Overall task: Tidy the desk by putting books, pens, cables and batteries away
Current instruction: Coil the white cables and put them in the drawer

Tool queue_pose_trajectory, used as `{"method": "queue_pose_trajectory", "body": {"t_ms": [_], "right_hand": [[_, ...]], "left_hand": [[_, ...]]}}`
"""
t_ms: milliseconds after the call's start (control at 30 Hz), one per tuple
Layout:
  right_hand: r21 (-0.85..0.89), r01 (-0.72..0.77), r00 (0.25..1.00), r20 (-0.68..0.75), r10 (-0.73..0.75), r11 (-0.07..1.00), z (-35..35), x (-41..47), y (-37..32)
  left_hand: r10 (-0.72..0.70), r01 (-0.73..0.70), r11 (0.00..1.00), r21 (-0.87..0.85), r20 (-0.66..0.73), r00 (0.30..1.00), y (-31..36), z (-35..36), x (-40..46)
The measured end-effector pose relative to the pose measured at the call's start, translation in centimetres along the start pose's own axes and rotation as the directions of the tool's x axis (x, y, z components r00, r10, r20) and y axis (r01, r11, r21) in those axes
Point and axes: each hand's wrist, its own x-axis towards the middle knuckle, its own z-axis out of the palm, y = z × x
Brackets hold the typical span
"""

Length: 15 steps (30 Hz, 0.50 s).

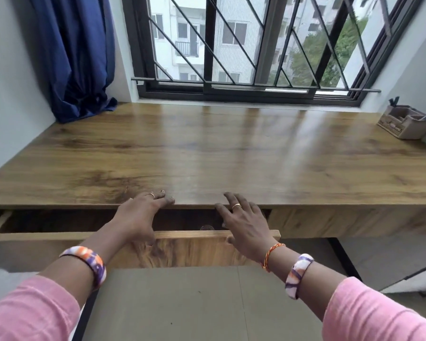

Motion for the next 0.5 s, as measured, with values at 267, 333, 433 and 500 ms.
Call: {"method": "queue_pose_trajectory", "body": {"t_ms": [267, 333, 433, 500], "right_hand": [[-0.056, -0.003, 0.985, -0.171, -0.007, 0.998, 2.0, 3.4, 0.4], [-0.101, -0.002, 0.975, -0.222, -0.021, 0.995, 2.2, 3.9, 0.3], [-0.177, 0.024, 0.954, -0.289, -0.075, 0.984, 3.0, 4.0, 0.3], [-0.222, 0.045, 0.94, -0.322, -0.117, 0.974, 3.5, 4.0, 0.6]], "left_hand": [[-0.1, 0.058, 0.99, -0.129, -0.342, 0.934, 0.6, 1.7, 1.5], [-0.102, 0.055, 0.991, -0.12, -0.437, 0.894, 0.6, 2.6, 2.2], [-0.142, 0.104, 0.989, -0.103, -0.511, 0.848, 0.8, 3.8, 3.0], [-0.131, 0.111, 0.991, -0.07, -0.569, 0.812, 0.9, 4.0, 3.1]]}}
